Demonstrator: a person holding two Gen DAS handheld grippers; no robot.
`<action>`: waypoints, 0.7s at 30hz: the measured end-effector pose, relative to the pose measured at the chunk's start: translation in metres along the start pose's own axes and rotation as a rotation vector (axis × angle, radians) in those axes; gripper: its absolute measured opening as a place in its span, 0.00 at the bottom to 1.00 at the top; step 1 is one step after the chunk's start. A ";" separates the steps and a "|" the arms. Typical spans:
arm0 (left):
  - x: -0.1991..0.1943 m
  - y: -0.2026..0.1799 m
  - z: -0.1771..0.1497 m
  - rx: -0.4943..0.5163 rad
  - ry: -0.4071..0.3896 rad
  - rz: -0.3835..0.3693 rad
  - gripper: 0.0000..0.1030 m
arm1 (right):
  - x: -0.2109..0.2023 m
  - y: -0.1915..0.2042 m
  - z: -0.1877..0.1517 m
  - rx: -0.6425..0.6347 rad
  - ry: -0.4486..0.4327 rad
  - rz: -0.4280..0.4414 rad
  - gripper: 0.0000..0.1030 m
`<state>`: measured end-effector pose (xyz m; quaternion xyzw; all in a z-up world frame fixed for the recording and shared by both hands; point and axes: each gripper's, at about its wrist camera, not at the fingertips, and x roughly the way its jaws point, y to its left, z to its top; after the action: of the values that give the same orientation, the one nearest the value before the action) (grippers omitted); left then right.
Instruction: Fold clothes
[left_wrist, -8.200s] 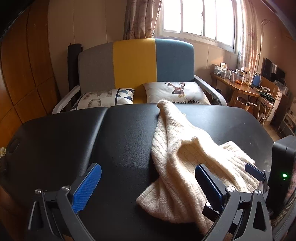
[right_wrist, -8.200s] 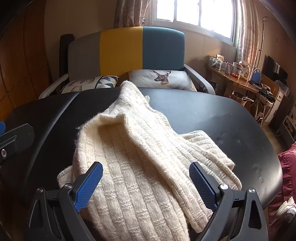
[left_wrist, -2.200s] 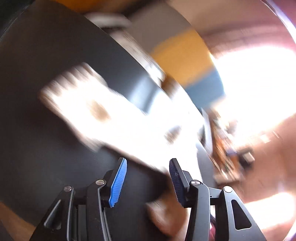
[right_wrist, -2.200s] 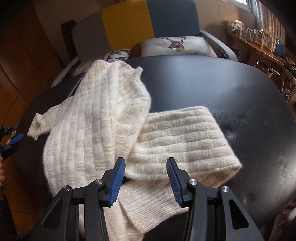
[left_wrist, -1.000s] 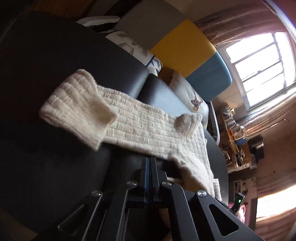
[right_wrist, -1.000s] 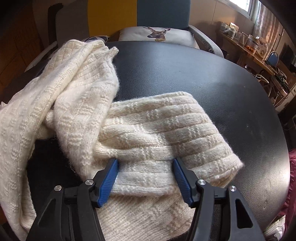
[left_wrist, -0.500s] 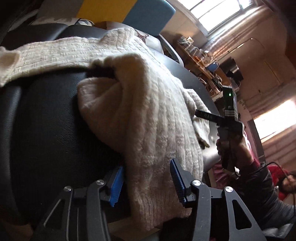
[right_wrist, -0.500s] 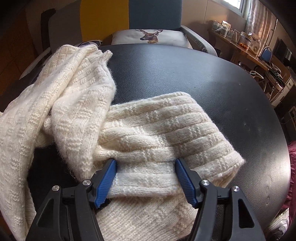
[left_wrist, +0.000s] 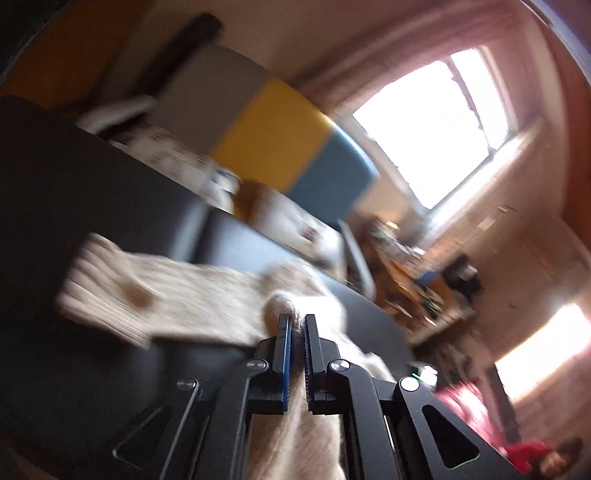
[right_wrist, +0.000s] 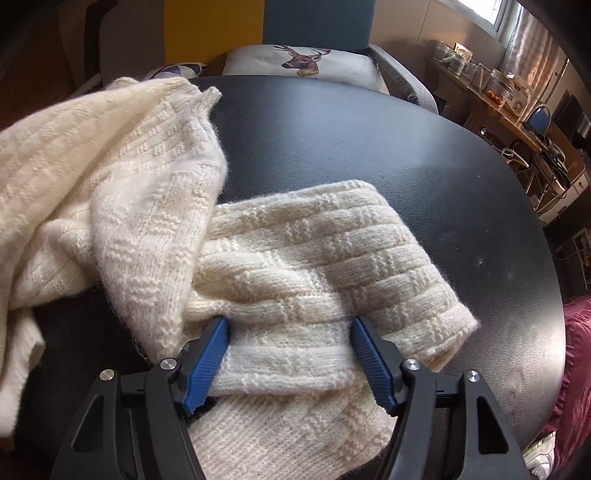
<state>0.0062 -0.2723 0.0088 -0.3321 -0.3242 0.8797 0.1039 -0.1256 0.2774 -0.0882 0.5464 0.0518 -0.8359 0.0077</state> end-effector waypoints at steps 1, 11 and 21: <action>0.005 0.017 0.004 -0.030 0.010 0.061 0.06 | -0.001 -0.005 0.000 0.017 0.000 0.002 0.74; 0.054 0.083 -0.040 -0.141 0.173 0.225 0.06 | -0.045 -0.020 -0.028 0.294 -0.130 0.436 0.75; 0.058 0.097 -0.033 -0.193 0.204 0.180 0.09 | -0.034 0.145 -0.044 -0.021 0.047 0.631 0.74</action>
<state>-0.0128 -0.3073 -0.1025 -0.4557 -0.3639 0.8120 0.0244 -0.0619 0.1357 -0.0860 0.5547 -0.1113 -0.7787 0.2711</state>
